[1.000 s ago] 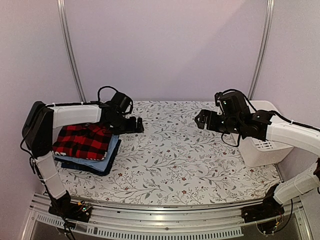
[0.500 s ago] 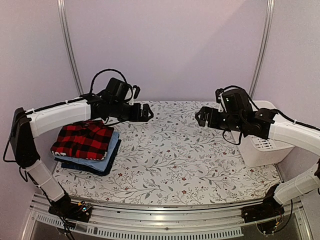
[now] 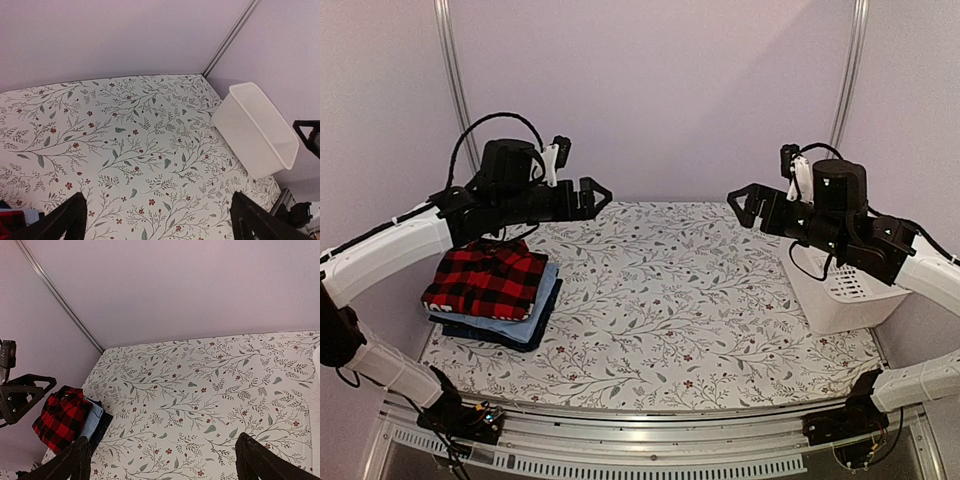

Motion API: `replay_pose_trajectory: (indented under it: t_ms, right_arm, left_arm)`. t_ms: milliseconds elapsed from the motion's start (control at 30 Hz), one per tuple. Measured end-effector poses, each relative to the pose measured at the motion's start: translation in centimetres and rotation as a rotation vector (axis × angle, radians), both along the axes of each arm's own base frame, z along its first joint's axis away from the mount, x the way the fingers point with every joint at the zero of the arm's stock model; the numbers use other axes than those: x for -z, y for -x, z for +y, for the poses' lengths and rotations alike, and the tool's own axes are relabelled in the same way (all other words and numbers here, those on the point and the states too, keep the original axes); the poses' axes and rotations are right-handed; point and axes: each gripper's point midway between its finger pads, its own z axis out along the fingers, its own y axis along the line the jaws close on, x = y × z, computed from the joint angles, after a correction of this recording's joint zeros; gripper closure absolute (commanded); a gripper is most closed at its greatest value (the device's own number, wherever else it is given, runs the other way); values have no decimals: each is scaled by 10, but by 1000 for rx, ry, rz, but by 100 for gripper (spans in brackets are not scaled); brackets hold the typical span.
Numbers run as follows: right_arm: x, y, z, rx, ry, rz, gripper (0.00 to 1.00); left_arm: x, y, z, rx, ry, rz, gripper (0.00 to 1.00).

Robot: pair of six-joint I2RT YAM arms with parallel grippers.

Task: Fold and stack the long sleeve shirts
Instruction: Reset both arms

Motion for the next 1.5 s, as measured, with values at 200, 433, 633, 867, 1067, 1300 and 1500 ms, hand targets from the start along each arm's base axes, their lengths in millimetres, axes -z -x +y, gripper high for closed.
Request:
replay_pose_trajectory:
  t_ms: [200, 433, 633, 867, 1067, 1300, 1500]
  right_arm:
    - [-15, 3, -3, -10, -9, -56, 1]
    - [-13, 3, -3, -9, 1, -64, 1]
    - [-11, 2, -4, -2, 5, -63, 1]
    - [-7, 2, -5, 2, 11, -58, 1]
    - [-6, 1, -6, 9, 14, -58, 1]
    - [-7, 3, -8, 10, 9, -63, 1]
    - [-7, 3, -8, 11, 8, -64, 1]
  left_arm:
    - [6, 4, 3, 0, -2, 2, 0]
    - [7, 6, 4, 0, 2, -2, 0]
    - [3, 6, 5, 0, 11, -12, 0]
    - [7, 6, 5, 0, 7, -8, 0]
    - [8, 6, 5, 0, 7, -8, 0]
    - [9, 6, 5, 0, 7, -8, 0]
    - [12, 7, 5, 0, 3, -3, 0]
